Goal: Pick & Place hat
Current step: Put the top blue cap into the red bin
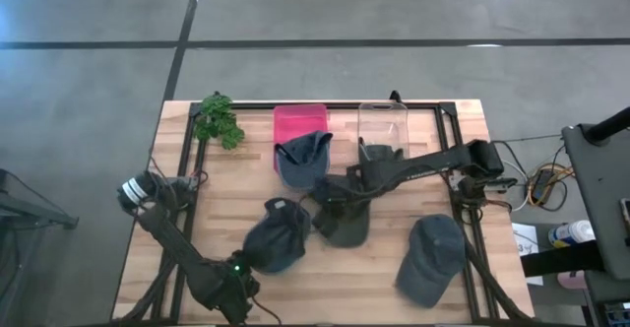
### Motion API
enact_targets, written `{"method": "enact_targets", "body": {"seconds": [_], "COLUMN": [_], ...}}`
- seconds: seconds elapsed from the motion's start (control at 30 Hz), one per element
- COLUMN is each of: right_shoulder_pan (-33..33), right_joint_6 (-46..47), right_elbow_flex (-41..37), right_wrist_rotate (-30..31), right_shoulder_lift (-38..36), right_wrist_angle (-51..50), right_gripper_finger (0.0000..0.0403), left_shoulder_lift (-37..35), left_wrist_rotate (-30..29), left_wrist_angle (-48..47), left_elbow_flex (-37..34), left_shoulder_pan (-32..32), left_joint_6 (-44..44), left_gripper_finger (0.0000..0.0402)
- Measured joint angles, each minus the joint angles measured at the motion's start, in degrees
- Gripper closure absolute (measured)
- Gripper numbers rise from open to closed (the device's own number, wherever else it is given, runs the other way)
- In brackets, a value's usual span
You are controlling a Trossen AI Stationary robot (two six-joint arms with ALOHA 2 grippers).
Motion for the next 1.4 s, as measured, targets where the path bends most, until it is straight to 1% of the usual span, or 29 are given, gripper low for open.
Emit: {"method": "enact_targets", "body": {"seconds": [0.07, 0.17, 0.33, 0.43, 0.53, 0.6, 0.7, 0.8, 0.87, 0.97, 1.07, 1.17, 1.3, 1.4], "right_shoulder_pan": [0.3, 0.3, 0.1, -0.5, -1.3, -1.8, -2.1, -2.1, -2.2, -1.8, -0.5, 1.4, 3.5, 4.0], "right_joint_6": [1.1, 3.8, 5.8, 6.1, 6.5, 6.6, 6.6, 6.8, 6.7, 6.8, 7.6, 7.6, 7.8, 7.5], "right_elbow_flex": [-2.2, -6.6, -11.6, -13.7, -15.8, -17.1, -18.4, -18.7, -18.9, -18.5, -15.5, -11.7, -7.4, -4.8], "right_wrist_rotate": [-0.1, 0.2, 4.1, 5.1, 6.3, 6.4, 6.1, 5.7, 4.0, -1.1, -4.8, -8.8, -12.4, -15.3], "right_shoulder_lift": [0.1, 0.1, 0.2, 0.2, 0.2, 0.2, 0.2, 0.2, 0.5, 2.0, 5.6, 10.3, 14.8, 16.3], "right_wrist_angle": [3.2, 11.7, 20.6, 24.3, 27.1, 28.1, 31.4, 32.3, 34.4, 38.6, 39.4, 39.3, 39.0, 38.3], "right_gripper_finger": [0.0323, 0.0322, 0.0325, 0.0328, 0.0330, 0.0331, 0.0330, 0.0330, 0.0330, 0.0330, 0.0331, 0.0331, 0.0331, 0.0331], "left_shoulder_lift": [0.4, 0.6, 0.5, 0.5, 0.5, 0.5, 0.5, 0.5, 0.5, 0.5, 0.5, 0.5, 0.5, 0.4], "left_wrist_rotate": [0.1, 0.3, -3.3, -3.7, -6.5, -8.0, -8.6, -9.8, -9.9, -9.9, -10.4, -10.4, -7.1, -3.9], "left_wrist_angle": [0.0, 0.0, -0.5, -0.5, -0.5, -0.1, 1.5, 3.9, 6.0, 10.4, 13.8, 13.7, 11.8, 12.1], "left_elbow_flex": [0.0, 0.0, 0.0, 0.0, 0.0, 0.0, 0.0, 0.0, 0.0, -0.1, -0.2, -0.2, -0.7, -1.7], "left_shoulder_pan": [-0.1, -0.2, -0.2, -0.2, 0.1, 0.8, 2.4, 3.9, 5.0, 6.8, 8.6, 9.8, 9.8, 8.7], "left_joint_6": [-1.0, -1.3, -0.5, -0.5, -0.4, -0.1, -0.1, 1.3, 2.7, 5.6, 8.6, 8.8, 6.8, 5.9], "left_gripper_finger": [0.0395, 0.0395, 0.0395, 0.0395, 0.0394, 0.0394, 0.0394, 0.0394, 0.0394, 0.0394, 0.0394, 0.0394, 0.0394, 0.0394]}}
